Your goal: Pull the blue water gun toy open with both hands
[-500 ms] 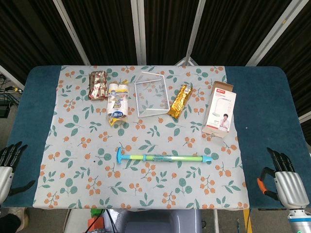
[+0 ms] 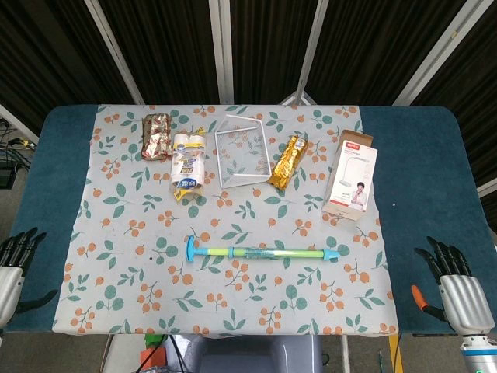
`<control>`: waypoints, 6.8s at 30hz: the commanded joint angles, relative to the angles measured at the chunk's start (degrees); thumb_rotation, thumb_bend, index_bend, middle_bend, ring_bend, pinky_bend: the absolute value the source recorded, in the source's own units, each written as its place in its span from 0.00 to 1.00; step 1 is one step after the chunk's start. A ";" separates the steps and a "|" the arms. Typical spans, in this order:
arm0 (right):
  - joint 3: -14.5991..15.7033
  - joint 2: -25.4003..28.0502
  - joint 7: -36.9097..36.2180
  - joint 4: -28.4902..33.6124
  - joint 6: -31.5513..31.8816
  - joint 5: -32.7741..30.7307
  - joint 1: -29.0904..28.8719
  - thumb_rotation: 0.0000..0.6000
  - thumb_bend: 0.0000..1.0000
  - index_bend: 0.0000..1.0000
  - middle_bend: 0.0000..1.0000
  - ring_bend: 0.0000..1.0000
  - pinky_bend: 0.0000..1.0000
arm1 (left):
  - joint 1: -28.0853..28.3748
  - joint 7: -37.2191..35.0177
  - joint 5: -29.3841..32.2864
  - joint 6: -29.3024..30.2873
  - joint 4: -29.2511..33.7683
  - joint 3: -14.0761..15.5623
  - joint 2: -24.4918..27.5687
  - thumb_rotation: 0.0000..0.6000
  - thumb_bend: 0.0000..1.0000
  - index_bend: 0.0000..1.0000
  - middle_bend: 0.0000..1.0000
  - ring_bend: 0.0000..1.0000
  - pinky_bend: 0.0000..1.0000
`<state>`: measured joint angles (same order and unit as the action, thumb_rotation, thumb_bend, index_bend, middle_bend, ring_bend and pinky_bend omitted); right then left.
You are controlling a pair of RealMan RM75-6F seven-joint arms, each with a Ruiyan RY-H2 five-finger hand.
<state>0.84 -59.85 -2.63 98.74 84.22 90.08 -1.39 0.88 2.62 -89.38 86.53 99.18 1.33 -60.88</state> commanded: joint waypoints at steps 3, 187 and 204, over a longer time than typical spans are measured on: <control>-0.08 -0.08 0.09 -0.10 -0.27 -0.28 -0.11 1.00 0.41 0.00 0.00 0.00 0.00 | 0.87 0.58 -0.34 -0.86 -0.10 -0.20 0.34 1.00 0.15 0.02 0.00 0.00 0.06; -7.89 -27.82 37.36 5.58 -15.10 -51.91 -31.29 1.00 0.41 0.39 0.00 0.00 0.00 | 40.18 53.93 44.41 -9.21 3.40 -8.50 -38.65 1.00 0.50 0.65 0.23 0.05 0.15; -8.06 -28.68 37.27 4.88 -14.83 -52.45 -31.58 1.00 0.41 0.56 0.00 0.00 0.00 | 40.14 53.58 44.39 -9.26 3.36 -8.24 -38.80 1.00 0.50 0.66 0.23 0.05 0.15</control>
<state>-7.21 -88.53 34.63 103.61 69.37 37.62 -32.96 41.02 56.19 -44.99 77.28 102.54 -6.91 -99.68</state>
